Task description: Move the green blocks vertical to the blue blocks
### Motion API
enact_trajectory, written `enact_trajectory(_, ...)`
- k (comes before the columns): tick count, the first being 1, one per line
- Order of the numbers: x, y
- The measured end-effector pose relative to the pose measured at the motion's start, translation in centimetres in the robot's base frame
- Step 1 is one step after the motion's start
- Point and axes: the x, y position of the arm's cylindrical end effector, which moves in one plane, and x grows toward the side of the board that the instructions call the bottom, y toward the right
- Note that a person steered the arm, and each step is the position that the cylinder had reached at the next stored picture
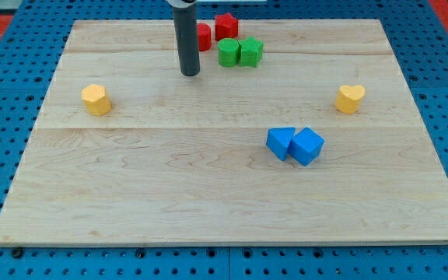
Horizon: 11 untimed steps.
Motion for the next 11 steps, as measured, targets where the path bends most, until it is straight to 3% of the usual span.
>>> enact_trajectory(1, -1.6, 1.8)
enact_trajectory(3, 0.1, 3.5)
enact_trajectory(5, -1.9, -1.7)
enact_trajectory(6, -3.3, 4.3)
enact_trajectory(7, -5.4, 3.8)
enact_trajectory(10, -5.2, 14.8)
enact_trajectory(11, -5.2, 9.1)
